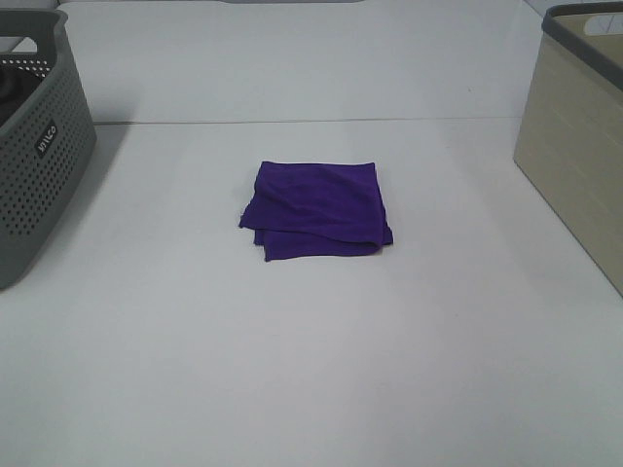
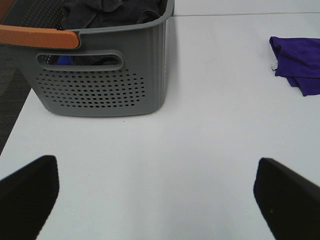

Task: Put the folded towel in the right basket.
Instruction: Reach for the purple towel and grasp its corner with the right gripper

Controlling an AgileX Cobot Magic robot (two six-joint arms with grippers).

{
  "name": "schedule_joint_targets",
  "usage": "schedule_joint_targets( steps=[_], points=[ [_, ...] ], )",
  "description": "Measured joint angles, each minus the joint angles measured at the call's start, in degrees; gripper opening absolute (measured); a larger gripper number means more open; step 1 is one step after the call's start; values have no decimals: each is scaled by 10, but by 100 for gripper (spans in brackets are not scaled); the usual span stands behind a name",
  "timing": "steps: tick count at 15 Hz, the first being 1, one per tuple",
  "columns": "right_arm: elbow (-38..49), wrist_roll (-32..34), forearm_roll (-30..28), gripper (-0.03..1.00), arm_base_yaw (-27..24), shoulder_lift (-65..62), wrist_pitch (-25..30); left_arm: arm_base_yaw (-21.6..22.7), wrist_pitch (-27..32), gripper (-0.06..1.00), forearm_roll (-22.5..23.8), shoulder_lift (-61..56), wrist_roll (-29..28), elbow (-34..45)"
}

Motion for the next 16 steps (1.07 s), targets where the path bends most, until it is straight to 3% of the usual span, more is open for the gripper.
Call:
schedule_joint_targets(
  steps=[3,8,14,16],
  points=[
    [-145,-1,13,94,0,209,21,0,0,99,0,0,0,0],
    [-289,-1,48,94,0,422,44,0,0,99,0,0,0,0],
    [-474,-17,150,94,3,699,29,0,0,99,0,0,0,0],
    [-530,-18,155,94,24,768,9,0,0,99,0,0,0,0]
  ],
)
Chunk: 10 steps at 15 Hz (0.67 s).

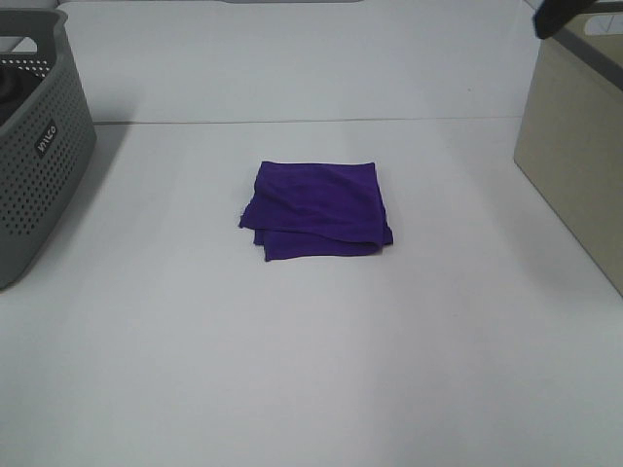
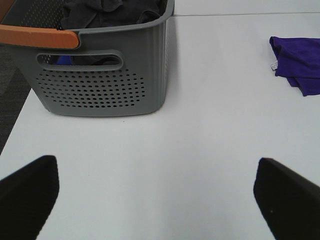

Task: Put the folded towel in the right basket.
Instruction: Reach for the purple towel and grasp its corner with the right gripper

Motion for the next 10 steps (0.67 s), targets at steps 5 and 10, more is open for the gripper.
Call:
schedule_joint_targets(
  steps=[5,10],
  points=[
    [-190,-3,94,93,85,296,-15,0,0,99,0,0,0,0],
    [-256,-7,121,93,85,447,-17,0,0,99,0,0,0,0]
  ],
)
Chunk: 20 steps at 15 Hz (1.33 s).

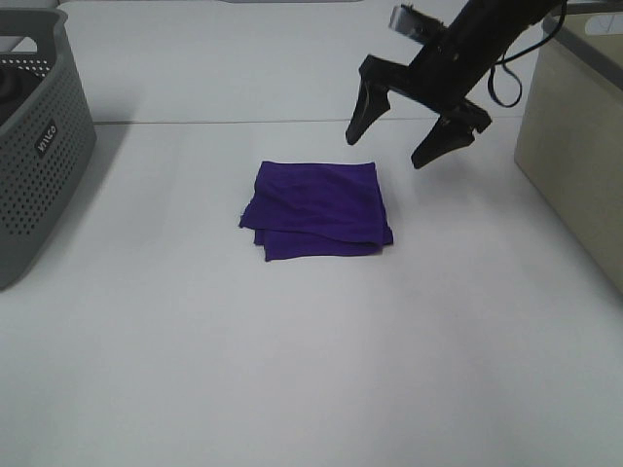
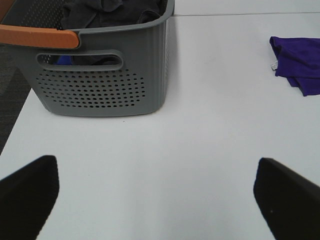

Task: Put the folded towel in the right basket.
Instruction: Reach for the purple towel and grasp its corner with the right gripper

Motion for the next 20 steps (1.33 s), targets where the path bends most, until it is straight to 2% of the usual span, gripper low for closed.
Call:
schedule_joint_targets(
  steps=[7,10,15,17,20],
  points=[
    [-17,1,-2,92,0,101,-35,0,0,99,0,0,0,0],
    [-22,1,1,90,0,107,-57,0,0,99,0,0,0,0],
    [-27,5,2,89,0,115,-64,0,0,99,0,0,0,0],
    [-30,12,1,86,13,121,-73,0,0,99,0,0,0,0],
    [-34,14,13,78,65,132,-113,0,0,99,0,0,0,0]
  ],
)
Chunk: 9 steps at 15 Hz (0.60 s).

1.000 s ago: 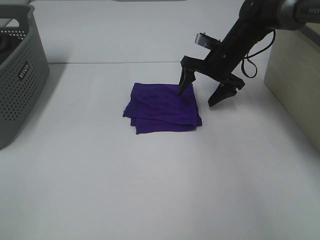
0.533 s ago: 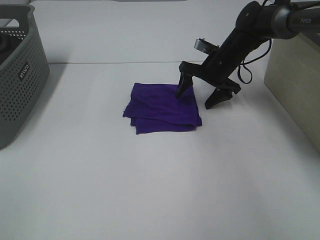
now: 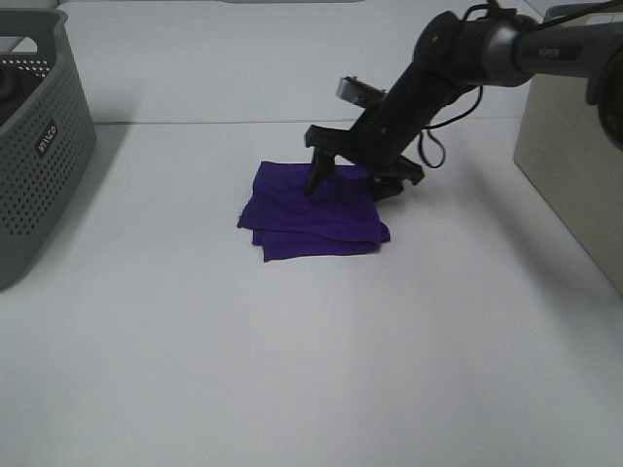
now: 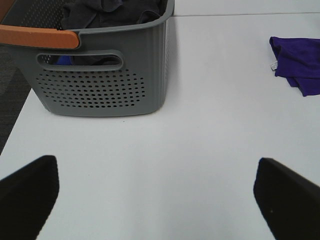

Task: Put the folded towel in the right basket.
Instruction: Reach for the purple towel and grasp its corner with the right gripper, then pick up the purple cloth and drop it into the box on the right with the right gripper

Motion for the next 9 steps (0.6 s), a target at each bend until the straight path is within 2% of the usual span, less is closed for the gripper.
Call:
schedule_joint_targets(
  steps=[1,2,3,4,5,9],
  points=[
    [-2,0,10,71,26,7,-17,0,0,99,0,0,0,0],
    [-3,0,21,58,63,16,-41,0,0,99,0,0,0,0],
    [-3,0,27,39,82,22,-53,0,0,99,0,0,0,0],
    [-3,0,29,15,89,23,-57,0,0,99,0,0,0,0],
    [-3,0,33,5,96,26,-65,0,0,99,0,0,0,0],
    [-2,1,46,4,95,25,-64,0,0,99,0,0,0,0]
  ],
)
